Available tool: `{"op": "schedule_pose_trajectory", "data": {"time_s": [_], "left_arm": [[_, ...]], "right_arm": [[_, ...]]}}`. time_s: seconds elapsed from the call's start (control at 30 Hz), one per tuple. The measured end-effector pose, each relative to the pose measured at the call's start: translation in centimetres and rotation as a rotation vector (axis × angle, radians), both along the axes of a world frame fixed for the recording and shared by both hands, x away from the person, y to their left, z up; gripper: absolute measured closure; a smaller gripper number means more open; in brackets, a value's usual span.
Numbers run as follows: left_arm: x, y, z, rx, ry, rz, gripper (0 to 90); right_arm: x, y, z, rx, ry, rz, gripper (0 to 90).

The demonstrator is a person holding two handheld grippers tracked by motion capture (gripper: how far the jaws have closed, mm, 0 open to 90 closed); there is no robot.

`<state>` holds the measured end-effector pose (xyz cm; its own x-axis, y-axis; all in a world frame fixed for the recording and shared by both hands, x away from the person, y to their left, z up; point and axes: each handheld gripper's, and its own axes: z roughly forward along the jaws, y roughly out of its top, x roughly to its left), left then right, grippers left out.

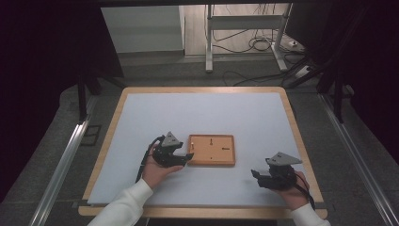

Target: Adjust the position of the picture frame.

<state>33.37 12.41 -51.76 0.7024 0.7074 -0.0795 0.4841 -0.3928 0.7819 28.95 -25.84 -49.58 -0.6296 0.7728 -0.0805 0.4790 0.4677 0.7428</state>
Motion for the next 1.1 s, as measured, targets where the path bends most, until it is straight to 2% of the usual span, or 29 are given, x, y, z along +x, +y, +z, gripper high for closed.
{"op": "schedule_pose_trajectory", "data": {"time_s": [0.1, 0.27, 0.47, 0.63, 0.8, 0.9, 1.1], "left_arm": [[-0.5, 0.1, 0.0, 0.008, 0.011, -0.013, 31.9], [-1.3, 0.5, -0.1, 0.021, -0.001, -0.028, 31.0], [-1.7, 1.3, -0.4, 0.019, 0.010, -0.024, 30.8], [-1.7, 1.7, -0.7, 0.026, 0.026, -0.037, 30.3], [-1.7, 1.5, -0.8, 0.025, 0.025, -0.040, 30.1], [-1.7, 1.5, -0.8, 0.026, 0.026, -0.042, 30.1], [-1.6, 1.6, -0.9, 0.030, 0.035, -0.046, 29.9]], "right_arm": [[0.9, 0.9, 0.7, 0.026, 0.024, 0.049, 48.4], [3.1, 3.0, 1.3, 0.017, 0.027, 0.087, 66.1], [5.9, 5.4, 1.4, -0.005, 0.008, 0.107, 85.0], [8.2, 6.9, 1.5, -0.040, 0.009, 0.119, 89.5], [10.8, 8.0, 1.4, -0.081, 0.000, 0.131, 89.7], [12.7, 8.7, 1.1, -0.102, 0.015, 0.120, 89.8], [15.0, 10.3, 0.5, -0.150, 0.047, 0.129, 90.0]]}}
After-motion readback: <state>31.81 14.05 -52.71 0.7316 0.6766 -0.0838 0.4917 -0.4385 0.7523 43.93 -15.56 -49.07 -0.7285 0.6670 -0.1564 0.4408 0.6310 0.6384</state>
